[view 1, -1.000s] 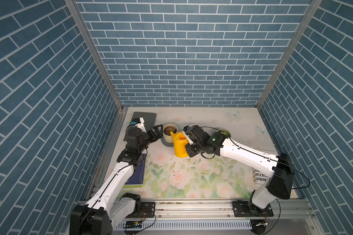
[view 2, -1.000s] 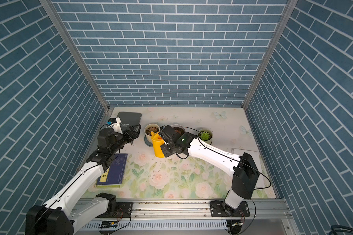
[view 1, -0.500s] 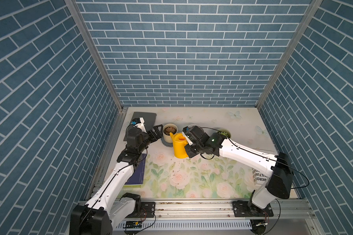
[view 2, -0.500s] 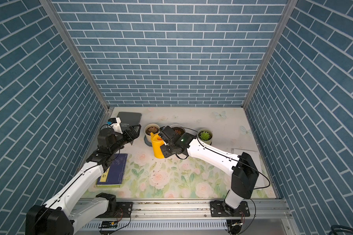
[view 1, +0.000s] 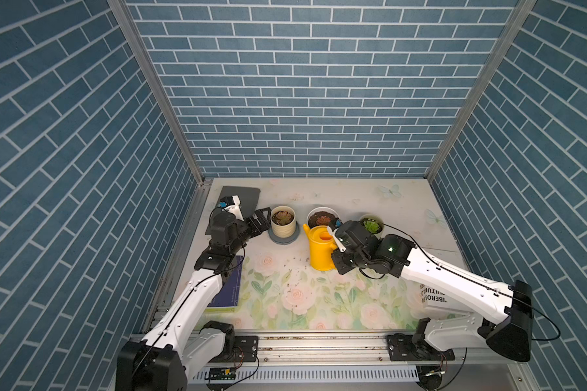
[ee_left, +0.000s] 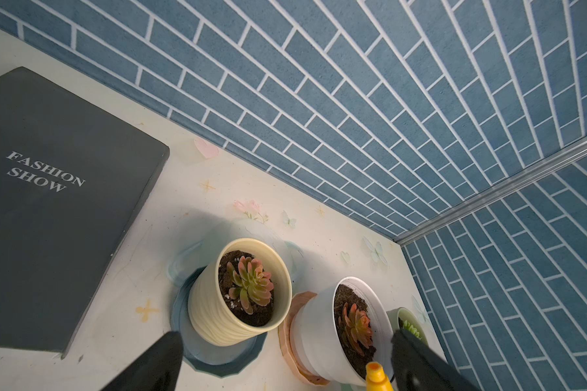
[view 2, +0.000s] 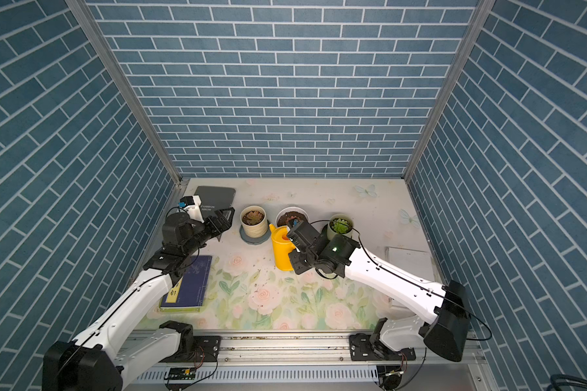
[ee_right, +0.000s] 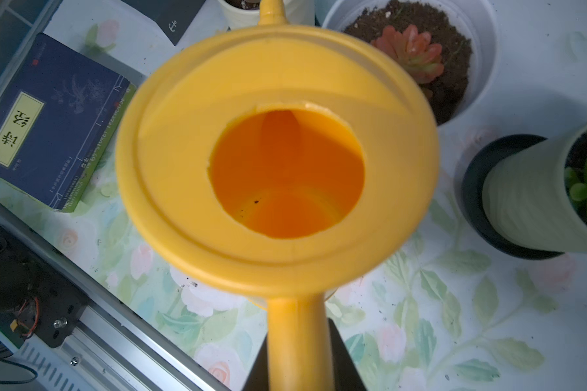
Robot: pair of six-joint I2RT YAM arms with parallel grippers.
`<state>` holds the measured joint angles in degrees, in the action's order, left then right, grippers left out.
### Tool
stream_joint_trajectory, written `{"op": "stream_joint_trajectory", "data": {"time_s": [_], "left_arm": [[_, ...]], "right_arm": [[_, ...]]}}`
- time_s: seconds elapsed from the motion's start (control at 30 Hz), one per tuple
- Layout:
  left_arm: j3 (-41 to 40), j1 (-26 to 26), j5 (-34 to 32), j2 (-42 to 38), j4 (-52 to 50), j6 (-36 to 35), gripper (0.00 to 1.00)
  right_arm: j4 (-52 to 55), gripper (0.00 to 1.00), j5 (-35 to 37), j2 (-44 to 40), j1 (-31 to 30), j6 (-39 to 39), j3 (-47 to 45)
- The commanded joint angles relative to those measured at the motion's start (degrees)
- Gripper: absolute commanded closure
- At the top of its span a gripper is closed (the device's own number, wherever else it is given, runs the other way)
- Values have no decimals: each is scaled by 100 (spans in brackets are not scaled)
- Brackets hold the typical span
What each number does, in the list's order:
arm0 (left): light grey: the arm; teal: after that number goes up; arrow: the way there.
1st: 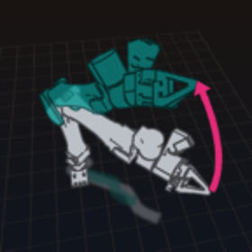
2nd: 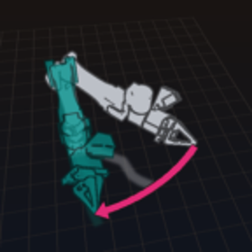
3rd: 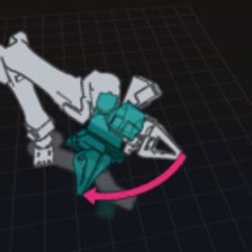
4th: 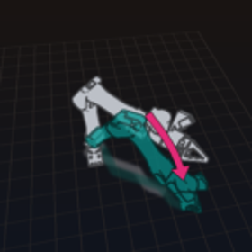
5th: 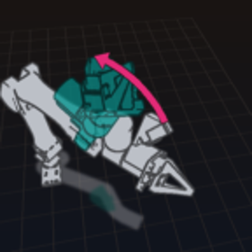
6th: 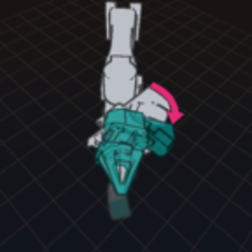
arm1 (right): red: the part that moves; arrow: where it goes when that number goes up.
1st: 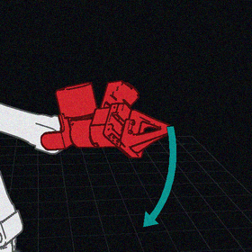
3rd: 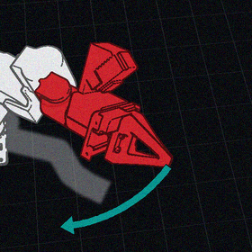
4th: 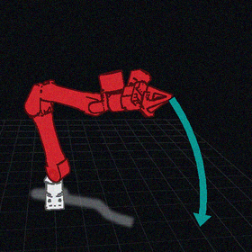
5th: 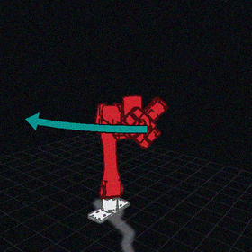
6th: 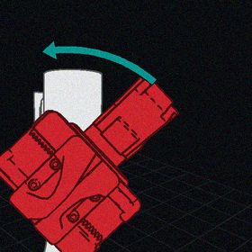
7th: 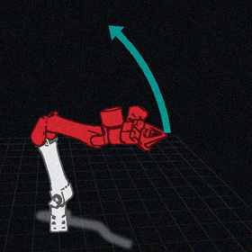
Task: Water the succulent around the soil edge
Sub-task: Water the soil of the potted plant with water.
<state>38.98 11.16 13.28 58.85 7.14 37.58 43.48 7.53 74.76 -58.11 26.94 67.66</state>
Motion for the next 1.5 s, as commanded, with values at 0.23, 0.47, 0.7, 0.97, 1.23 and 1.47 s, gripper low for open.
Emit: {"op": "stream_joint_trajectory", "data": {"time_s": [0.23,0.47,0.7,0.97,1.23,1.47], "left_arm": [[66,0,46,-27,66,-31,0],[46,2,79,-16,107,-5,0],[33,0,117,-1,154,20,0],[11,5,140,21,183,39,0],[-5,1,168,3,184,43,0],[-21,4,162,2,196,47,0]], "right_arm": [[173,100,359,-696,-9,523,-497],[-7,100,191,-830,-8,655,-827],[285,100,415,-1297,-4,918,-973],[1019,100,869,-1436,2,1048,-903],[1071,100,1003,-1426,264,823,-957],[590,100,697,-1464,181,454,-1072]]}}
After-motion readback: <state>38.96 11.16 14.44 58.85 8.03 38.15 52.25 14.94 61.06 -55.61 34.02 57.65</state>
